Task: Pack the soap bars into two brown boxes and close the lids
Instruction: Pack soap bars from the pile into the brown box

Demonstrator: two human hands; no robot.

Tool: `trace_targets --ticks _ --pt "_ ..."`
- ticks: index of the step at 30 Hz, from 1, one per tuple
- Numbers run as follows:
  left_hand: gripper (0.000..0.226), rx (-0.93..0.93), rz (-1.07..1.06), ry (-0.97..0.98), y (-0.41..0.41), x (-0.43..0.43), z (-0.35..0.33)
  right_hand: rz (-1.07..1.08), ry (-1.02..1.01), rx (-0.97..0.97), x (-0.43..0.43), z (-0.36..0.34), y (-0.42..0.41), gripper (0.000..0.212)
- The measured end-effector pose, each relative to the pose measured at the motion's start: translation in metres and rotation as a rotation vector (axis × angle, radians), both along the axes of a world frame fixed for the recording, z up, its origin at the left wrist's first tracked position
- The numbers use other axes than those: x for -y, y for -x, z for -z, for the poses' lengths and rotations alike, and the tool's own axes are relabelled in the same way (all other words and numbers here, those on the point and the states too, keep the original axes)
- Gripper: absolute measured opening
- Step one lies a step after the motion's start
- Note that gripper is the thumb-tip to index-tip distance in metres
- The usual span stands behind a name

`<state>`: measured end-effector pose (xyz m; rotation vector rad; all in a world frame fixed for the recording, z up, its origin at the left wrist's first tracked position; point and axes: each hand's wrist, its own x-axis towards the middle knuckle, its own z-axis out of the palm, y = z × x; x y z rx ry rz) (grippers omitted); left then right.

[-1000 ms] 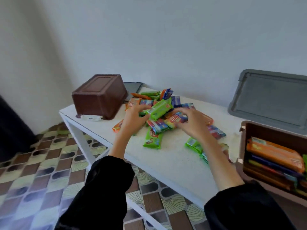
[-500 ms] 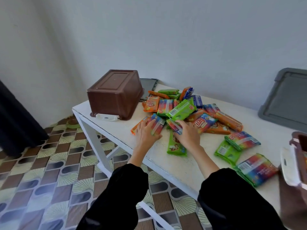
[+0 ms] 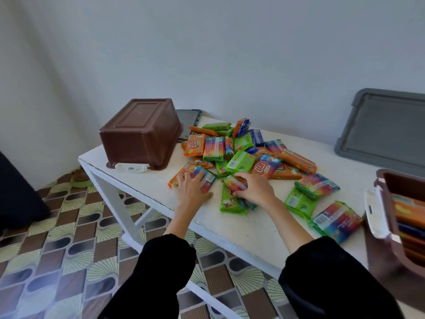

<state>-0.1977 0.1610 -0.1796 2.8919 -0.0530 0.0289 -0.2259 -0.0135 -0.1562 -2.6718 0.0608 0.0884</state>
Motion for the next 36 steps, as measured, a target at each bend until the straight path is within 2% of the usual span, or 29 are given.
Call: trace_targets --ticks 5,9,13,17,20,26,31,34,36 --pt "0.054 0.061 -0.029 0.087 -0.001 0.004 -0.018 0.003 -0.047 0.003 0.011 -0.012 0.009 0.069" --pt "0.064 0.128 0.028 0.195 0.005 0.004 -0.037 -0.004 -0.02 -0.03 0.03 -0.029 0.026 0.076" --pt "0.071 0.151 0.192 0.353 0.019 0.029 -0.07 0.018 -0.022 0.103 0.057 -0.066 0.055 0.073" --pt "0.067 0.152 0.414 0.321 0.036 0.071 -0.104 0.107 -0.046 0.213 0.099 -0.109 0.091 0.072" --pt "0.069 0.131 0.639 0.344 0.05 0.108 -0.124 0.157 -0.003 0.196 0.141 -0.131 0.124 0.074" --pt "0.072 0.044 0.987 0.304 0.071 0.189 -0.144 0.24 0.039 0.048 0.226 -0.144 0.191 0.079" --pt "0.07 -0.06 1.227 0.185 0.102 0.254 -0.143 0.236 0.079 -0.115 0.281 -0.132 0.231 0.083" --pt "0.069 -0.052 1.309 0.002 0.12 0.286 -0.137 0.166 0.129 -0.186 0.301 -0.116 0.243 0.084" --pt "0.07 0.049 1.305 -0.185 0.127 0.301 -0.134 0.117 0.181 -0.222 0.31 -0.103 0.249 0.085"
